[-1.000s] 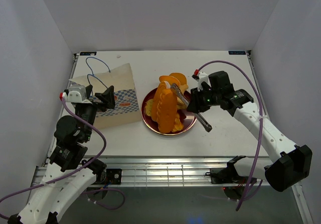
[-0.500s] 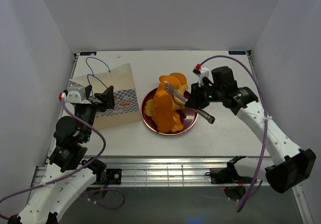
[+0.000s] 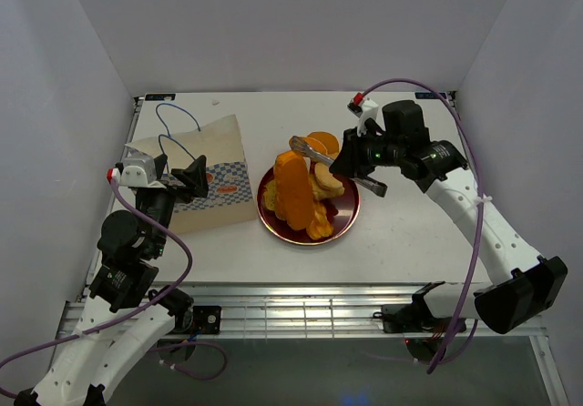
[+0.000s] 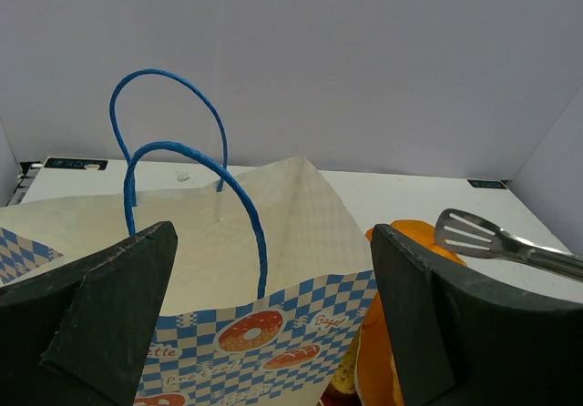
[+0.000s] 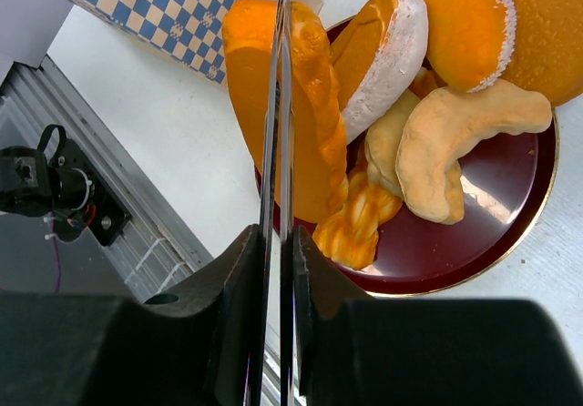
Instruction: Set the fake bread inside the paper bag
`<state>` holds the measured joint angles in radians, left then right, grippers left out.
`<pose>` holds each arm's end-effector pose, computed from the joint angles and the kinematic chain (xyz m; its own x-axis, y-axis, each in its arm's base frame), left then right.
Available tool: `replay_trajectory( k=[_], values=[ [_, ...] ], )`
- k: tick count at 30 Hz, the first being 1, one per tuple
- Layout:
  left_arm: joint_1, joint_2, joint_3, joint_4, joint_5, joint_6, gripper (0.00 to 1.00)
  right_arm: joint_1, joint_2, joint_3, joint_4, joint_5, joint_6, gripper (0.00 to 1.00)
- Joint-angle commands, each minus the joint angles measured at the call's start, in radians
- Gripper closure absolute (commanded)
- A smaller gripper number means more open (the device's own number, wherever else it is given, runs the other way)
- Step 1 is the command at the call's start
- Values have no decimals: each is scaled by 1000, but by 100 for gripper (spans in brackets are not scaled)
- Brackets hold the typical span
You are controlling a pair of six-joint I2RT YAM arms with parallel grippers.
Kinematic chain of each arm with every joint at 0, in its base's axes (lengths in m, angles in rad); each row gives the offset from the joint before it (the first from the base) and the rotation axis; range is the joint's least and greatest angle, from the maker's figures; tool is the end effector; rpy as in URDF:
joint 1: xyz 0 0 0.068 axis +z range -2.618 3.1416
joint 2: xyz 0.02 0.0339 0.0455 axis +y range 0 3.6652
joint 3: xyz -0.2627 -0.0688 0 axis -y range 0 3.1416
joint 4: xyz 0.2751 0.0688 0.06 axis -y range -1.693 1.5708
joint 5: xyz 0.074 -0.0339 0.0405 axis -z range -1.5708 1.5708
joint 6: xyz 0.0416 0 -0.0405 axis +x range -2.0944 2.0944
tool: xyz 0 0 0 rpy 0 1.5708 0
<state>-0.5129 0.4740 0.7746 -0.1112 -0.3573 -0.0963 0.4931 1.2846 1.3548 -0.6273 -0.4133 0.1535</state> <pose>0.1311 -0.0571 0.3934 0.1479 -0.1867 -0.9712 0.1755 0.9714 -0.1600 0.2662 0.1620 0.3854 -0.5725 -0.1487 -0.8063 -0.6540 0.6760 0.3396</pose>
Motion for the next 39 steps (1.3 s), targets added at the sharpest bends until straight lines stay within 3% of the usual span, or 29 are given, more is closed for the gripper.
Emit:
replay_trajectory(
  k=[1, 4, 5, 6, 25, 39],
  values=[
    [-4, 8, -9, 8, -5, 3, 2, 1, -2, 69, 75, 28, 15, 76],
    [-4, 8, -9, 10, -3, 3, 2, 1, -4, 73, 75, 42, 17, 77],
    [-4, 8, -9, 8, -3, 3, 2, 1, -7, 72, 74, 45, 18, 88],
    [-4, 8, -9, 8, -3, 3, 2, 1, -5, 70, 72, 44, 18, 92],
    [-4, -20, 6, -7, -58, 7, 2, 1, -110, 176, 21, 14, 58, 92],
    [-4, 5, 241, -260, 27, -141, 2, -1, -67, 331, 40, -7, 72, 92]
  ],
)
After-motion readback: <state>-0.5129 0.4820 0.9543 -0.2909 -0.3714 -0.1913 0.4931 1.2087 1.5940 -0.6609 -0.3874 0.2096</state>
